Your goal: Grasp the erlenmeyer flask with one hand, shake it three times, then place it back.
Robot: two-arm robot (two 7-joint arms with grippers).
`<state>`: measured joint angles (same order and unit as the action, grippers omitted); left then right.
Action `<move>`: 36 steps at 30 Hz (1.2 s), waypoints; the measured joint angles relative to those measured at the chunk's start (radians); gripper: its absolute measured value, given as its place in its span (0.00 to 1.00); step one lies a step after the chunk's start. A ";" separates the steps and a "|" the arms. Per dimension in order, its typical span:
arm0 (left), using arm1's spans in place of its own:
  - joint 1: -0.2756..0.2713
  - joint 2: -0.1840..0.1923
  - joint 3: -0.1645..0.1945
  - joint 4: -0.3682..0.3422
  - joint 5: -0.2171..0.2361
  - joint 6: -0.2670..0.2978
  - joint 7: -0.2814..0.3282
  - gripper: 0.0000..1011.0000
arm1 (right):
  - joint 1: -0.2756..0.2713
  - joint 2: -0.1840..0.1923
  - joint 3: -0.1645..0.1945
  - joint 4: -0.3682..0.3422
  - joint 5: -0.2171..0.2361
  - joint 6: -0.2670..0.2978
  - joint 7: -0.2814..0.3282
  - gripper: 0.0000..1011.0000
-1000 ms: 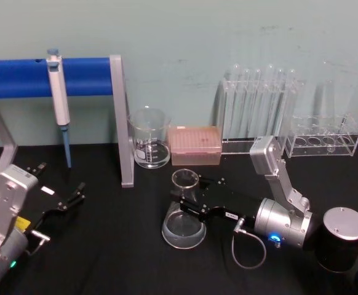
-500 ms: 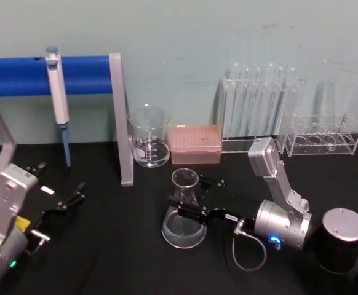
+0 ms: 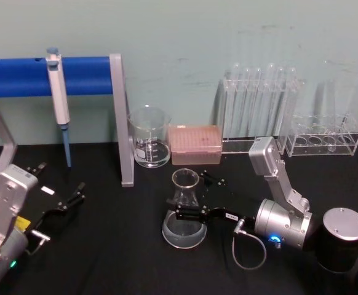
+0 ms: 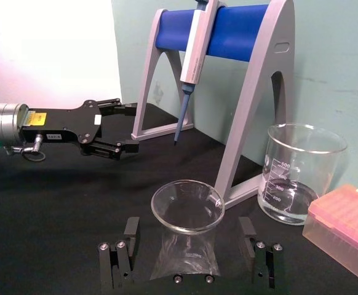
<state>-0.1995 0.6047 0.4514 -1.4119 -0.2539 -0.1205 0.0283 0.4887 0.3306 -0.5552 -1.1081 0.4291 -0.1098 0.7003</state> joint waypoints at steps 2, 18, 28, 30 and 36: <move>0.000 0.000 0.000 0.000 0.000 0.000 0.000 0.99 | 0.000 0.000 0.000 0.000 0.000 0.000 0.000 0.99; 0.000 0.000 0.000 0.000 0.000 0.000 0.000 0.99 | 0.000 0.000 0.000 -0.001 0.002 -0.001 0.000 0.99; 0.000 0.000 0.000 0.000 0.000 0.000 0.000 0.99 | -0.007 0.029 -0.006 -0.027 -0.005 0.000 0.014 0.99; 0.000 0.000 0.000 0.000 0.000 0.000 0.000 0.99 | -0.012 0.036 -0.006 -0.037 -0.006 0.000 0.015 0.99; 0.000 0.000 0.000 0.000 0.000 0.000 0.000 0.99 | -0.047 0.088 0.003 -0.105 -0.007 0.019 0.012 0.99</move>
<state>-0.1995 0.6047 0.4513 -1.4120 -0.2539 -0.1205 0.0283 0.4414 0.4182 -0.5518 -1.2127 0.4219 -0.0910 0.7125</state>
